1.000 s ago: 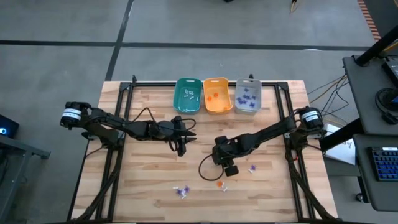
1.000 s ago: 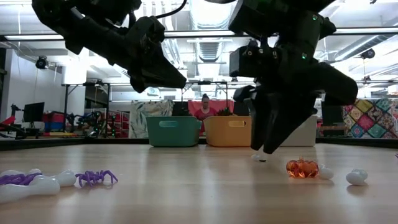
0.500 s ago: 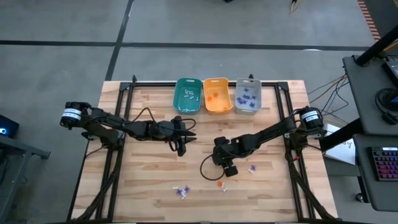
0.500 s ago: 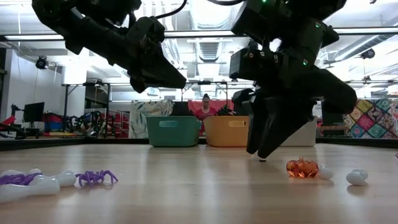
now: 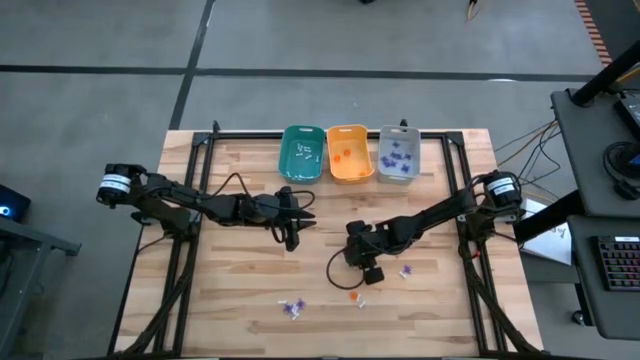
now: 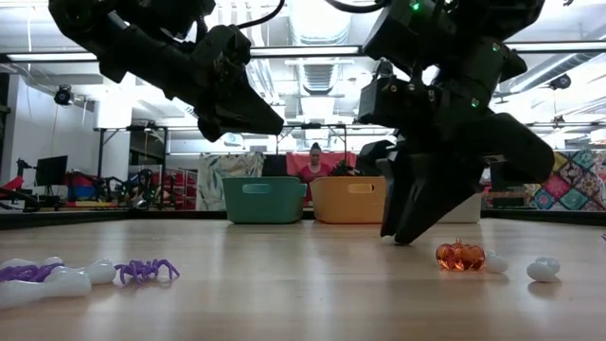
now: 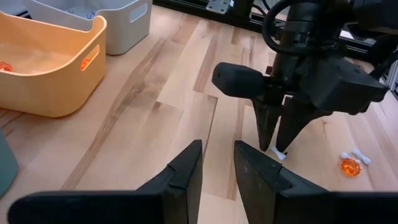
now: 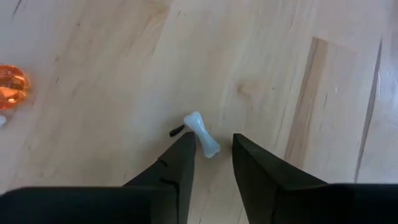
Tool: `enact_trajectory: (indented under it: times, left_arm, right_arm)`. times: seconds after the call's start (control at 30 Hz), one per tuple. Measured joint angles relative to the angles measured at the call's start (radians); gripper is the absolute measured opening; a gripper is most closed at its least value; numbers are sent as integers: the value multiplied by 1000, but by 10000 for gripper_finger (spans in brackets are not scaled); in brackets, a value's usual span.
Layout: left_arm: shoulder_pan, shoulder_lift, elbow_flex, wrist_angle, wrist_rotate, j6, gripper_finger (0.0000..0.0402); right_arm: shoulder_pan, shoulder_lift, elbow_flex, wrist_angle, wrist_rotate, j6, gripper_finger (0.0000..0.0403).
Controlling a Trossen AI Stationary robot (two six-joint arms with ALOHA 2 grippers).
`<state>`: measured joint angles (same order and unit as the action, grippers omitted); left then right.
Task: Sort Halloween decoration
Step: Put the white bone toy into the blue bin
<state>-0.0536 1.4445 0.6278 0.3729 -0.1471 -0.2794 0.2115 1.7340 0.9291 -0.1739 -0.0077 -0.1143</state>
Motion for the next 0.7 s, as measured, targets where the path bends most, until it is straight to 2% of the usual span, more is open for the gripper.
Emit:
enact_trajectory:
  times: [0.4,0.7]
  left_arm:
    - [0,0,0,1,0,-15,75]
    - [-7,-15,0,30,0,-63,75]
  right_arm:
    - [0,1,-1,15,-31,-10,14]
    - [-7,-7,8,21,-38,-10,9]
